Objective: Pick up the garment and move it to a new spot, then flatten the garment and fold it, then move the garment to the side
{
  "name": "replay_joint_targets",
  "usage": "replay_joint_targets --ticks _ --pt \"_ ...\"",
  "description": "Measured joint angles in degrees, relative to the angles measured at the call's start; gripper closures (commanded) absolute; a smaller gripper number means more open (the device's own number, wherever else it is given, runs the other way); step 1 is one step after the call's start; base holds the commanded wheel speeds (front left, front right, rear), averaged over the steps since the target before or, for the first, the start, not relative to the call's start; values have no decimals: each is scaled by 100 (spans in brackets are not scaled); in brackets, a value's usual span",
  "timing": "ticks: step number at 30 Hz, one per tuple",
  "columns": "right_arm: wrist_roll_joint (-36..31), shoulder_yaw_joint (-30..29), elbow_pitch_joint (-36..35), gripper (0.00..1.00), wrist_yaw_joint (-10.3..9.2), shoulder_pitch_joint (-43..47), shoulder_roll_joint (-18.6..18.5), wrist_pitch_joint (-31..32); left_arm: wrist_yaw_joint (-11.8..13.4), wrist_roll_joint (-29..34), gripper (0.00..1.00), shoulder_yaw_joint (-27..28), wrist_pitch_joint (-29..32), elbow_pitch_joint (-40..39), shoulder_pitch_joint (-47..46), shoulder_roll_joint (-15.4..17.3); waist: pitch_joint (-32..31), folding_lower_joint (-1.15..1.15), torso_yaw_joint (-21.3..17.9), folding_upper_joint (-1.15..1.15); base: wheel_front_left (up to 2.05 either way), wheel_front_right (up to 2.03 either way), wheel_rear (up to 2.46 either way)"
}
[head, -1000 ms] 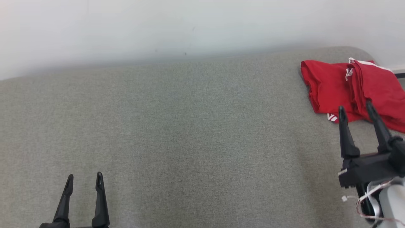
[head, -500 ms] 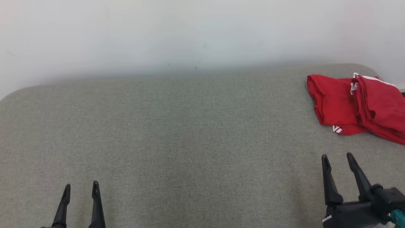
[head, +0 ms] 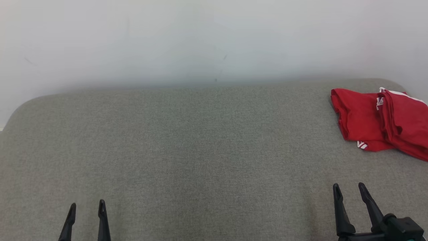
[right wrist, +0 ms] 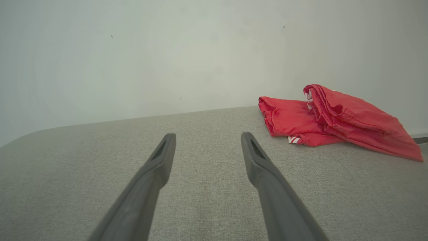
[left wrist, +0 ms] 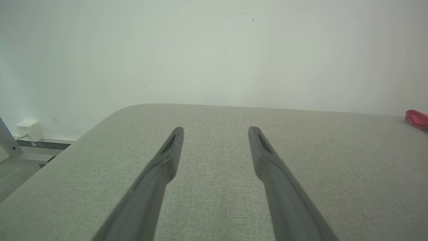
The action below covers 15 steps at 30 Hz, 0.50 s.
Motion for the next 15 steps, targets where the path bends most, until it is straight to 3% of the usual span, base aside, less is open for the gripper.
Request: replay_joint_targets --ticks 7,8,15 --pt "-14 -13 3 0 0 21 5 0 -4 0 0 33 0 48 50 -15 -52 0 1 0 0 0 0" --pt "-14 -11 7 100 0 24 1 0 -4 0 100 36 0 51 51 -19 -56 0 2 0 0 0 0" --pt "91 14 288 100 1 160 65 49 1 -70 100 32 83 370 68 -67 -60 0 7 0 0 0 0"
